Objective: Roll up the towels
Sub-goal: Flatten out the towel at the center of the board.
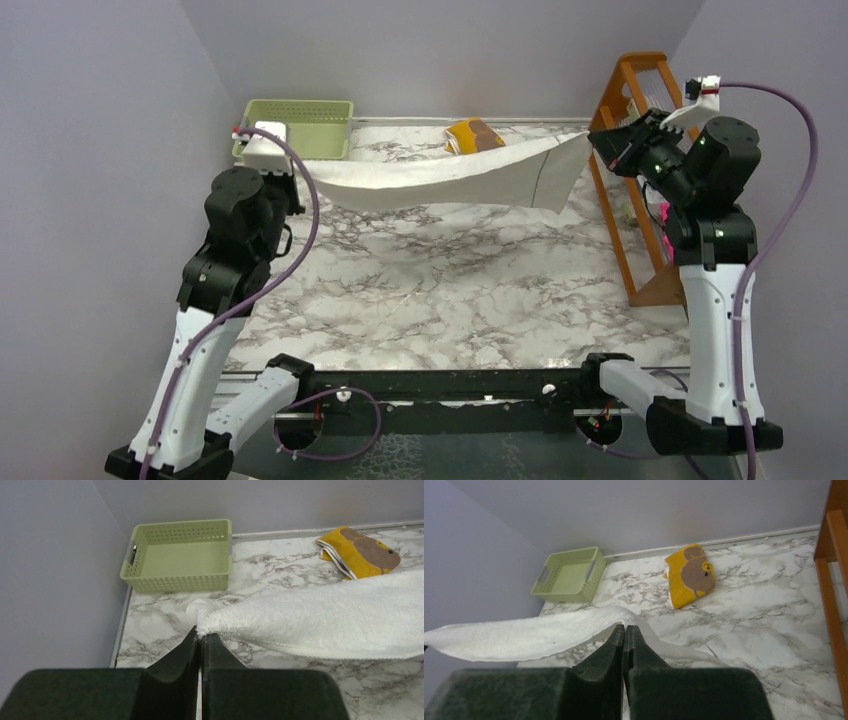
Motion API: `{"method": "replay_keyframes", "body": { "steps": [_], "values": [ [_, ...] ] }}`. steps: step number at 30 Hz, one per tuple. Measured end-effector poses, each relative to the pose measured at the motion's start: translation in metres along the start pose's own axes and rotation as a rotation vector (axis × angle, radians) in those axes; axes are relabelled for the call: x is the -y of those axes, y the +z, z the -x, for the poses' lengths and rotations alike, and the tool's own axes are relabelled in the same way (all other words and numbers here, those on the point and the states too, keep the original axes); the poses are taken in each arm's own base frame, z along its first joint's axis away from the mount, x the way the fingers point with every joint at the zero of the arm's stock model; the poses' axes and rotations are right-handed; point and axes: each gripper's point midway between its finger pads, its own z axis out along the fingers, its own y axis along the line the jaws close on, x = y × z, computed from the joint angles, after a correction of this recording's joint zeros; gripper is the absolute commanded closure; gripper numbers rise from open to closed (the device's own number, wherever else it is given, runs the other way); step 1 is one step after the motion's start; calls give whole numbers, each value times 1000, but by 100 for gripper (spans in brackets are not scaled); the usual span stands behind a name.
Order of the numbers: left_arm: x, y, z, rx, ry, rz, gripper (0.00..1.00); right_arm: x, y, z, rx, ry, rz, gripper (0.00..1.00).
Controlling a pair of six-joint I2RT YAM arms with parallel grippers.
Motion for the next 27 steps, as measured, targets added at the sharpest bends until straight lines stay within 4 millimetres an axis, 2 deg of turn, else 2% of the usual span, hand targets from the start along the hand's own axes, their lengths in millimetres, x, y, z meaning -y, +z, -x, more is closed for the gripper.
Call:
{"method": "replay_keyframes", "body": {
  "steps": [5,8,11,13,14,16,17,18,19,21,22,23,25,27],
  "values": [
    [-10,-37,-21,-26,-51,6,100,-28,-43,-3,22,-18,49,99],
    [-17,-48,-22,-26,-66,24,100,-35,-54,-1,39,-24,62,99],
    [-18,-41,-29,-58,-51,45,100,-30,-47,-8,33,-5,59,99],
    [-12,-21,-48,-119,-27,53,100,-14,-32,-29,-2,29,33,99],
    [-7,-8,-65,-168,-9,54,100,-2,-23,-46,-28,56,11,99],
    [5,19,-111,-288,32,53,100,30,-2,-96,-116,126,-53,99],
    [11,31,-139,-358,57,49,100,50,9,-129,-177,169,-93,99],
    [17,43,-171,-438,84,41,100,63,16,-152,-224,201,-126,99],
    [22,53,-206,-530,111,34,100,83,25,-186,-297,247,-177,99],
    [26,62,-265,-699,146,16,100,108,34,-229,-395,300,-252,99],
    [25,66,-290,-777,143,10,100,118,40,-243,-429,318,-283,99],
    [23,72,-305,-820,129,11,100,127,47,-253,-450,329,-310,100],
    [16,88,-319,-858,91,23,100,140,63,-260,-457,331,-339,100],
    [10,110,-320,-857,54,29,100,149,82,-258,-444,326,-355,100]
  ]
}}
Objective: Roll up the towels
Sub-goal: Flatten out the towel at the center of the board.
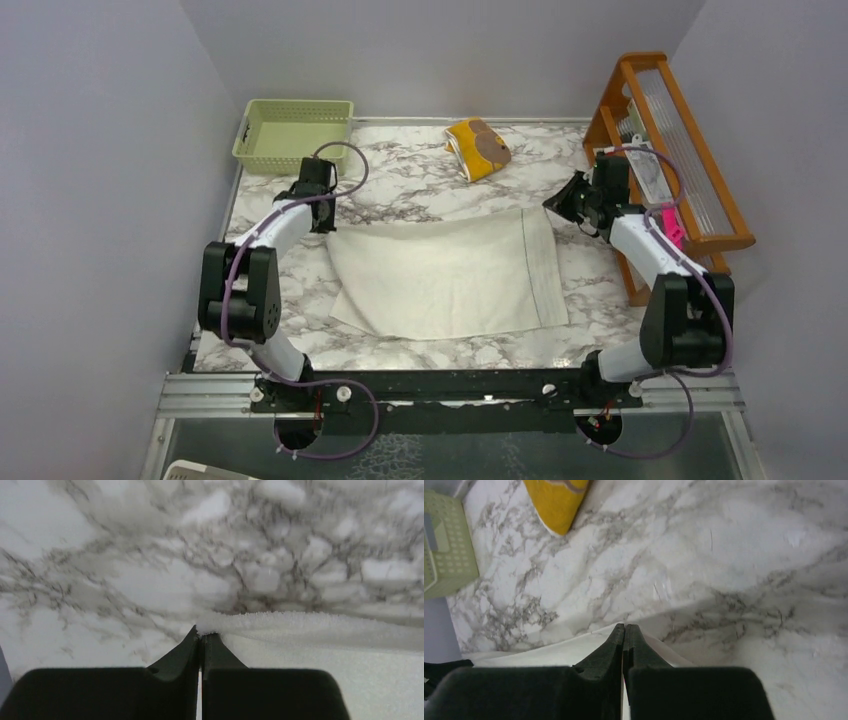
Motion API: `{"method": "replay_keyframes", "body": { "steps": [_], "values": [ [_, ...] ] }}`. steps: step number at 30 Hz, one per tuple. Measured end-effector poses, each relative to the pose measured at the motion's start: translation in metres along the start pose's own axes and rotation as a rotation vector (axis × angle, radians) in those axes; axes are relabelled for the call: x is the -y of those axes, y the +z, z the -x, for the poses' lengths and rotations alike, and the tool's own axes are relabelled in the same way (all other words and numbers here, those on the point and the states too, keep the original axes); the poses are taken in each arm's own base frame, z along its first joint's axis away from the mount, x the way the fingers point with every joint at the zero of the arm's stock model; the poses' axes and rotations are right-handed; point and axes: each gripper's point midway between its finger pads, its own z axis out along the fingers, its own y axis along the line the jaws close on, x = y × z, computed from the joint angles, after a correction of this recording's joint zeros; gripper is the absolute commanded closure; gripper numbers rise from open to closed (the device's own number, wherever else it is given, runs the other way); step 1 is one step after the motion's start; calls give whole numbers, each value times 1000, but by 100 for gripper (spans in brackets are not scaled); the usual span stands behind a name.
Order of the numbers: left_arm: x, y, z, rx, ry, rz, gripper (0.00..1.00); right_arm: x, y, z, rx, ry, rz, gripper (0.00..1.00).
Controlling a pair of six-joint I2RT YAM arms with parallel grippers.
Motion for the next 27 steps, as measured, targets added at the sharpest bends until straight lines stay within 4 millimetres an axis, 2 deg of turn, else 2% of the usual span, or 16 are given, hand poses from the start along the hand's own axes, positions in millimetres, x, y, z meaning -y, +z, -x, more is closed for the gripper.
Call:
{"method": "replay_keyframes", "body": {
  "steps": [3,6,8,9,11,12,13,14,15,16,17,20,22,24,27],
  "values": [
    [-7,21,44,54,-26,-6,100,-8,29,28,43,-10,6,100],
    [-5,39,77,91,-15,-15,100,-9,56,50,74,-16,-5,100],
    [0,55,91,90,0,-27,100,-7,71,57,85,-17,-16,100],
    [2,62,94,88,6,-32,95,-5,77,60,88,-17,-22,100],
    [8,77,96,69,22,-53,80,-1,89,64,91,-16,-38,100],
    [10,83,96,59,31,-60,63,2,94,66,90,-15,-46,100],
    [12,87,95,50,35,-69,23,4,99,67,90,-14,-51,100],
    [12,91,93,40,46,-75,6,6,103,69,91,-14,-57,100],
    [13,92,91,32,42,-78,2,8,105,70,91,-14,-62,100],
    [12,93,92,32,50,-72,1,9,107,72,92,-14,-66,99],
    [12,90,96,43,43,-83,1,10,108,73,94,-17,-70,92],
    [9,86,101,60,31,-80,1,14,108,78,105,-21,-81,56],
    [9,79,98,67,19,-88,1,17,106,81,116,-25,-93,42],
    [12,66,94,80,0,-110,4,20,101,82,128,-27,-104,36],
    [21,35,80,114,-52,-184,15,25,81,69,131,-14,-110,34]
  ]
}}
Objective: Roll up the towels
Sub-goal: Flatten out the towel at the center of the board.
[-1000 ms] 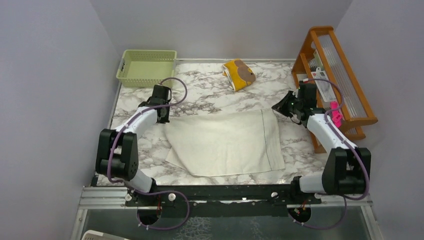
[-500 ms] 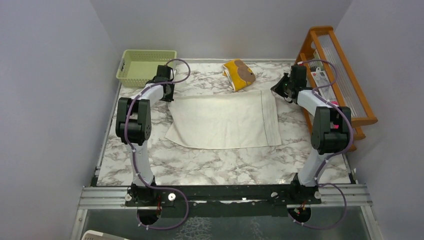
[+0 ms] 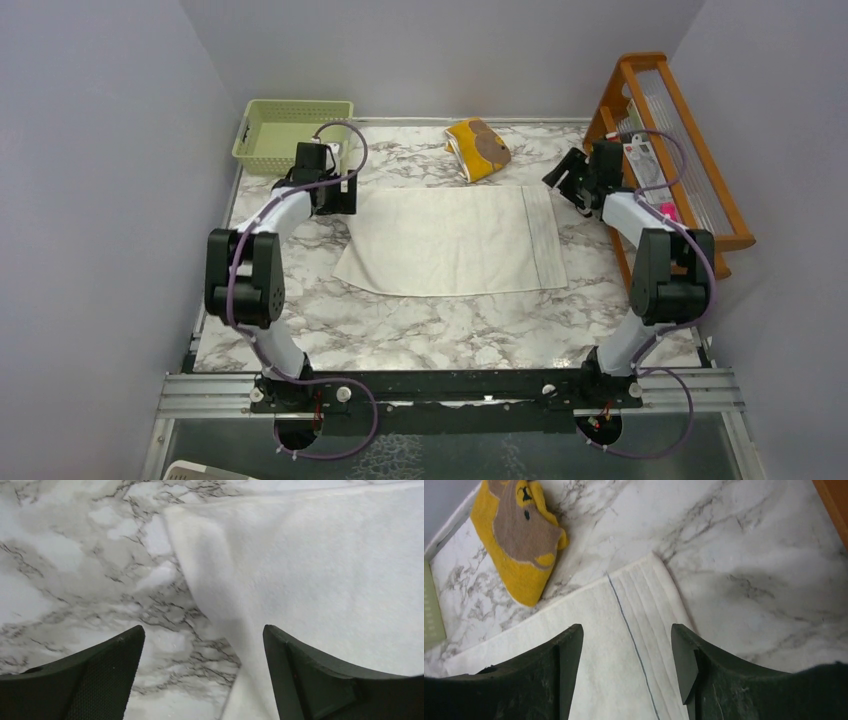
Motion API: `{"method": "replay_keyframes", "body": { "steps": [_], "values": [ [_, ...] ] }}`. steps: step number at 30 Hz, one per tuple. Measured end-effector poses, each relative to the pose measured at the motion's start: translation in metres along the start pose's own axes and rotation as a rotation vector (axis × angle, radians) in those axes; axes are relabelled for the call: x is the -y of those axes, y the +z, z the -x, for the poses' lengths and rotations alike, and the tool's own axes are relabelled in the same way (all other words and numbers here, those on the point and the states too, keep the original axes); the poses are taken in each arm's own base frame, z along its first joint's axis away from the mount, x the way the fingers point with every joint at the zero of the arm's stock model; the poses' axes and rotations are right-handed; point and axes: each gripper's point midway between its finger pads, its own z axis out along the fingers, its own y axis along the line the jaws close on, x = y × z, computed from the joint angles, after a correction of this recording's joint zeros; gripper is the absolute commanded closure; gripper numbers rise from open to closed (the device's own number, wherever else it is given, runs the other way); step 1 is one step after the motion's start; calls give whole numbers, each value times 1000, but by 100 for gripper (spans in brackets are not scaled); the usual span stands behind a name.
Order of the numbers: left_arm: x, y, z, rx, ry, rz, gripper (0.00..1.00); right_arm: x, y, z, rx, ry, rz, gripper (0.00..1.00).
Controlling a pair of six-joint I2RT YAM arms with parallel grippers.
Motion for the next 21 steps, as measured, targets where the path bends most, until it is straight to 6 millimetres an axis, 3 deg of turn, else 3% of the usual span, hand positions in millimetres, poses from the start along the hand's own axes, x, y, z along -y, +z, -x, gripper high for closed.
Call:
{"method": "replay_keyframes", "body": {
  "steps": [6,10,14,17,21],
  "values": [
    [32,-62,-30,98,-116,-161,59,6,-57,-35,6,12,67,35],
    [54,-88,-48,142,-199,-280,79,0,-68,-61,-55,2,140,39],
    [73,-83,-70,111,-288,-380,100,2,-64,-95,-151,-16,172,39],
    [78,-72,-92,61,-349,-394,100,7,-63,-116,-207,-23,172,39],
    [76,-62,-110,14,-406,-372,100,11,-61,-123,-231,-29,165,40]
  ]
}}
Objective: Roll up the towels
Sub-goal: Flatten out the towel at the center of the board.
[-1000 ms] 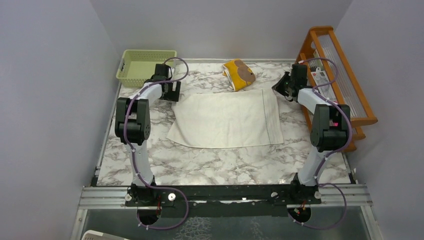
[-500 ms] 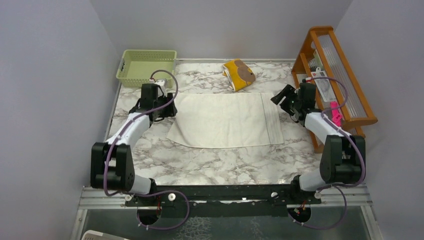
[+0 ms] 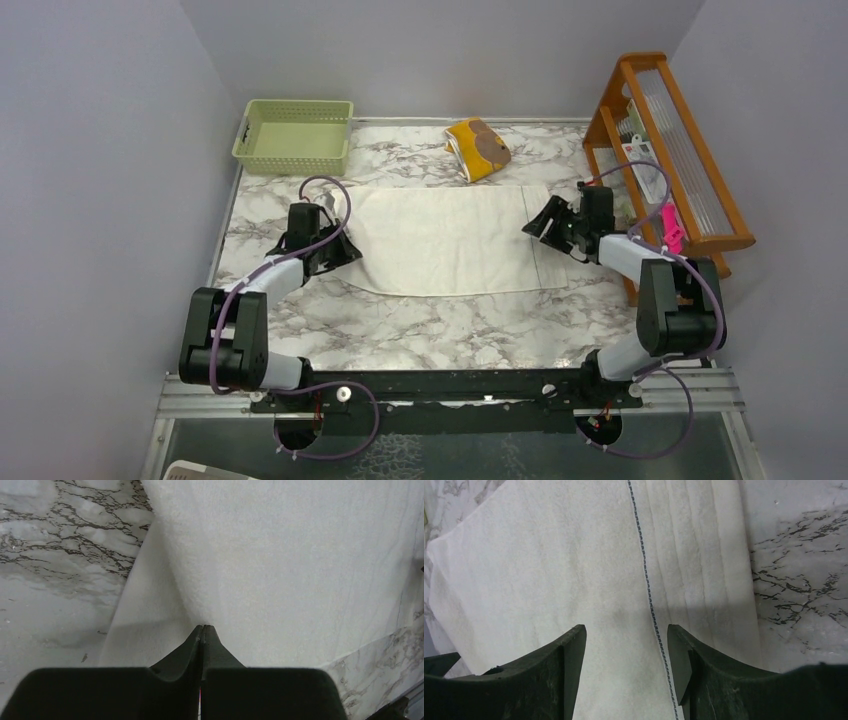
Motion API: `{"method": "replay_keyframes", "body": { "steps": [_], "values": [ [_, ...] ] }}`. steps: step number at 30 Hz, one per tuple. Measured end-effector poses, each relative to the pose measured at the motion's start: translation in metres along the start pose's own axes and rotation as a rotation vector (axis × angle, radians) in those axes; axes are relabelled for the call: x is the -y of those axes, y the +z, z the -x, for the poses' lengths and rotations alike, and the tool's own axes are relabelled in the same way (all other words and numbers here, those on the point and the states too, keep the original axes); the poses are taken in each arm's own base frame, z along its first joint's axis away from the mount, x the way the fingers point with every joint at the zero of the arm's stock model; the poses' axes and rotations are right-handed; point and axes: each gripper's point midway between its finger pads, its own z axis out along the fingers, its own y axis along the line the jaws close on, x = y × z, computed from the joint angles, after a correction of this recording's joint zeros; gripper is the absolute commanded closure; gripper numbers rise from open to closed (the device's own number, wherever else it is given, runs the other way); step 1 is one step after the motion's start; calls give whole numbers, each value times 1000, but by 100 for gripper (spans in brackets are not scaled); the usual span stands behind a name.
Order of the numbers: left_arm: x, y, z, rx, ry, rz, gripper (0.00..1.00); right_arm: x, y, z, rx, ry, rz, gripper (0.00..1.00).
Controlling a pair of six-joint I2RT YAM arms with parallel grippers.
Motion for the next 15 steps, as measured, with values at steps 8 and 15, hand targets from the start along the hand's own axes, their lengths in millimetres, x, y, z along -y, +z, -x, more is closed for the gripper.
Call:
{"method": "replay_keyframes", "body": {
  "steps": [8,15],
  "values": [
    [-41,8,-9,19,-74,197,100,11,13,-17,-74,39,-2,45],
    [-63,-1,-3,133,-184,334,100,20,9,-11,-67,74,-10,45]
  ]
}}
